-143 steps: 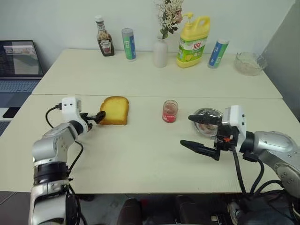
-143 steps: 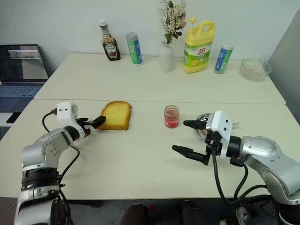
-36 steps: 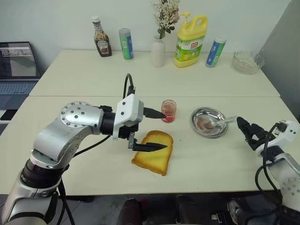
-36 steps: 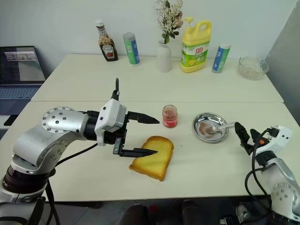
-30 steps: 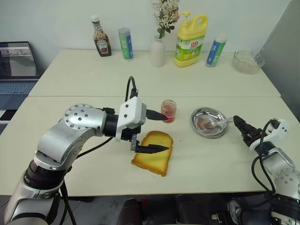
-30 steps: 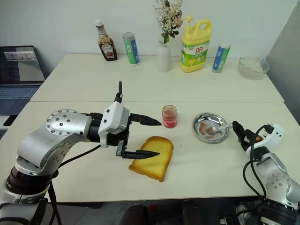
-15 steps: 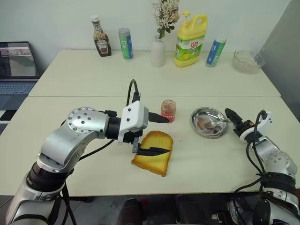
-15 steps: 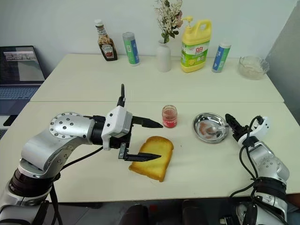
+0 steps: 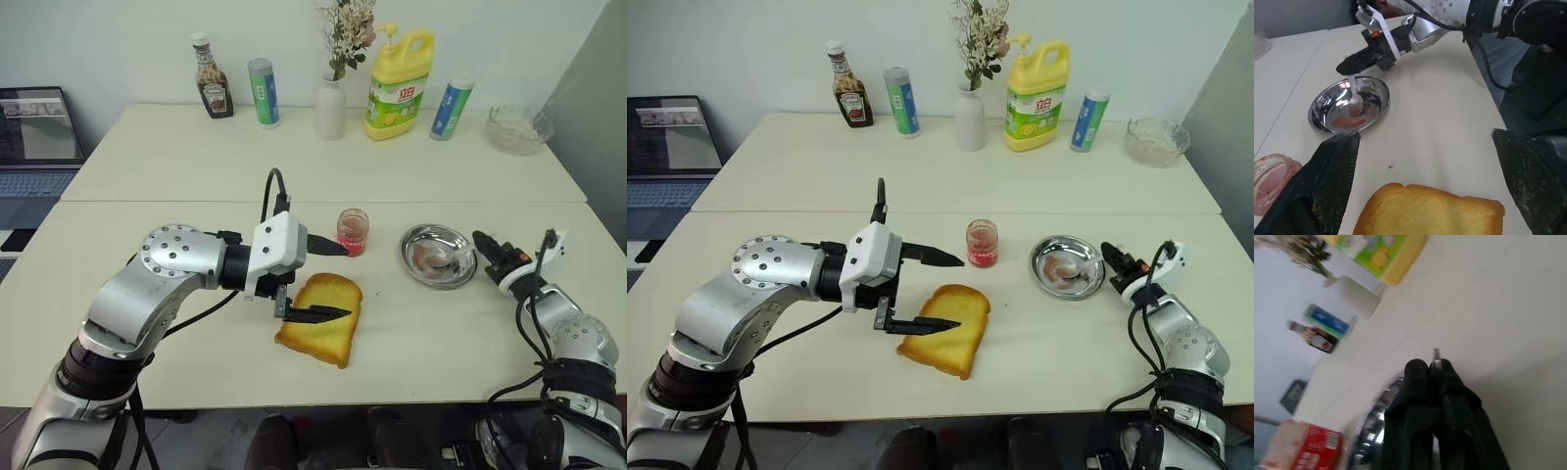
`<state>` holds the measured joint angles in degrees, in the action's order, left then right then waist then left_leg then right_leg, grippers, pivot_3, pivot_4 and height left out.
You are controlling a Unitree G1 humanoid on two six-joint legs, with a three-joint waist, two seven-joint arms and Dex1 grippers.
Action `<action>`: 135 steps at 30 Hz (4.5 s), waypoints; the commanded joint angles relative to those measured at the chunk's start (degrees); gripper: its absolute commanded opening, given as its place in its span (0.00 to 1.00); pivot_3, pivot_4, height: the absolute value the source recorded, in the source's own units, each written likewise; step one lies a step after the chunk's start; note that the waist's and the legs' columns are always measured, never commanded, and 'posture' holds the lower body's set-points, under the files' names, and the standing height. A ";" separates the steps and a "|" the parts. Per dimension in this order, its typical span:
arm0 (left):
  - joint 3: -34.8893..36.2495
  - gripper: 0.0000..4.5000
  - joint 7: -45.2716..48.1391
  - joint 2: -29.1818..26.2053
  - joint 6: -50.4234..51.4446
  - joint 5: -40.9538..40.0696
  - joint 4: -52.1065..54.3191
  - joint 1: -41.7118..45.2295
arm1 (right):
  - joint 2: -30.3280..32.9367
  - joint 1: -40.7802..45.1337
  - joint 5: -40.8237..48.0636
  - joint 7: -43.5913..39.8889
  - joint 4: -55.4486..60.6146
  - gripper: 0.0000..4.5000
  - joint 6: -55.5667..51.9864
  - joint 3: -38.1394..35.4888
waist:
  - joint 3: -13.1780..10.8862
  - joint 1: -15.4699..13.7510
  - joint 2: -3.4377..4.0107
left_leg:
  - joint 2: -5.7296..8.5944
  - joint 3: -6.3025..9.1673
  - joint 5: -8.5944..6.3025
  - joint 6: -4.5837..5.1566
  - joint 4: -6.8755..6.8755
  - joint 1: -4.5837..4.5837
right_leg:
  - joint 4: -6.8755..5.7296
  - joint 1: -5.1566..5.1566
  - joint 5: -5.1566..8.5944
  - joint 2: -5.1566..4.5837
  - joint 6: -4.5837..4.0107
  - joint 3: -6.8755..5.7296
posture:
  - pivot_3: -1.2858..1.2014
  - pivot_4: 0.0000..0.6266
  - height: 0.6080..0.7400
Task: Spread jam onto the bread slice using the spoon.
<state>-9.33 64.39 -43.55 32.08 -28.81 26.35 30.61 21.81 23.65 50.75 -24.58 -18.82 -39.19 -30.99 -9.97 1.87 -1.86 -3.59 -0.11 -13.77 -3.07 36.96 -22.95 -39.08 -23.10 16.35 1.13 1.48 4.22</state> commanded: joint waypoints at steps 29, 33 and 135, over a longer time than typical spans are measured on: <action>13.00 1.00 -13.32 -1.56 4.03 0.48 -0.89 -14.78 | -0.52 16.05 -17.63 0.95 27.36 0.01 7.99 28.98 | -0.13 0.61 0.31 | -0.07 0.06 0.00 0.00 -0.04 -0.09 | 0.02 -0.13 -0.02 0.03 -0.06 -0.07 | 0.52 0.24 1.00; 13.34 1.00 -13.99 -1.25 4.17 0.16 -0.70 -15.25 | -0.58 16.58 -23.38 -3.54 24.60 0.01 12.89 34.05 | -0.14 0.11 0.31 | -0.06 0.03 -0.01 -0.01 -0.07 -0.17 | 0.03 -0.20 -0.02 -0.03 -0.06 -0.07 | 0.52 0.24 1.00; 8.57 1.00 -13.22 0.08 -2.89 6.38 -3.85 -15.06 | -15.89 23.52 -8.88 9.87 10.34 0.01 -11.18 10.68 | -0.14 0.50 0.32 | -0.05 0.04 -0.01 -0.01 -0.11 -0.08 | -0.20 -0.22 -0.01 -0.02 -0.09 -0.09 | 0.52 0.24 1.00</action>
<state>-0.95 50.84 -43.57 30.47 -22.52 21.91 14.74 5.71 45.53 39.83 -15.03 -11.32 -50.47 -19.24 -10.11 2.37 -1.54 -3.64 -0.07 -13.78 -3.09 36.85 -23.03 -39.28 -23.33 16.33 1.11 1.39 4.13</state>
